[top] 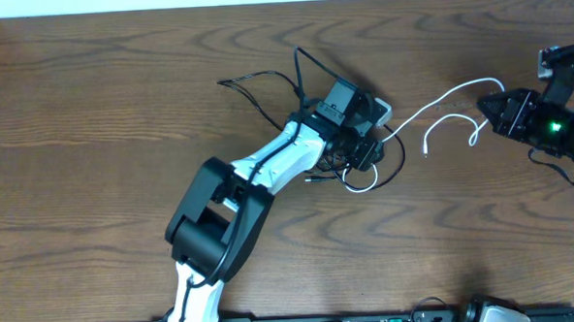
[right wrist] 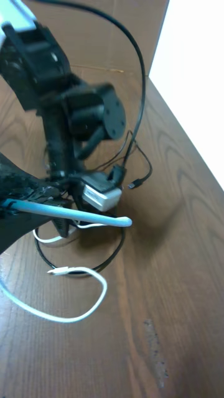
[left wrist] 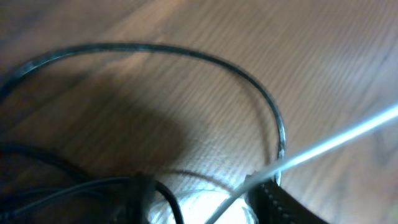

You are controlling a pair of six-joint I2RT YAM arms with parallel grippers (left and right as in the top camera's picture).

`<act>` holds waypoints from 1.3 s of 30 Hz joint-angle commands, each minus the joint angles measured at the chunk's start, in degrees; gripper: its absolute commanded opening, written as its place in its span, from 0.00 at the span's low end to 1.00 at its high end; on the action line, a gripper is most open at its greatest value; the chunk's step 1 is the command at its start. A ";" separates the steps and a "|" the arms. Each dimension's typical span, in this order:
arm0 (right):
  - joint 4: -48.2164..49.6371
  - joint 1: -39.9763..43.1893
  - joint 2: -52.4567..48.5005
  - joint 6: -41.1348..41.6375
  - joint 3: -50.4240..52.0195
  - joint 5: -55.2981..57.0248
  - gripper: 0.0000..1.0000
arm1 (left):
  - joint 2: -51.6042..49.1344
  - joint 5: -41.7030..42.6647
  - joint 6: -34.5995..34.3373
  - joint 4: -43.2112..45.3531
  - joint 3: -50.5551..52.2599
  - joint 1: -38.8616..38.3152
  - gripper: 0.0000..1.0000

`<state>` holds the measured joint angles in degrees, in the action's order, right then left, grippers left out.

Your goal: Untangle cables

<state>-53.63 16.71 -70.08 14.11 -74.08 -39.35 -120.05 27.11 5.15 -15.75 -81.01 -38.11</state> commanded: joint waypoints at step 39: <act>-2.73 -2.10 -4.04 -8.59 -0.90 1.90 0.66 | 36.89 -3.08 -11.47 -6.05 -2.12 4.09 0.07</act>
<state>-56.36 15.94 -73.89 9.08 -74.08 -37.10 -83.24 23.64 -5.17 -20.64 -82.70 -34.06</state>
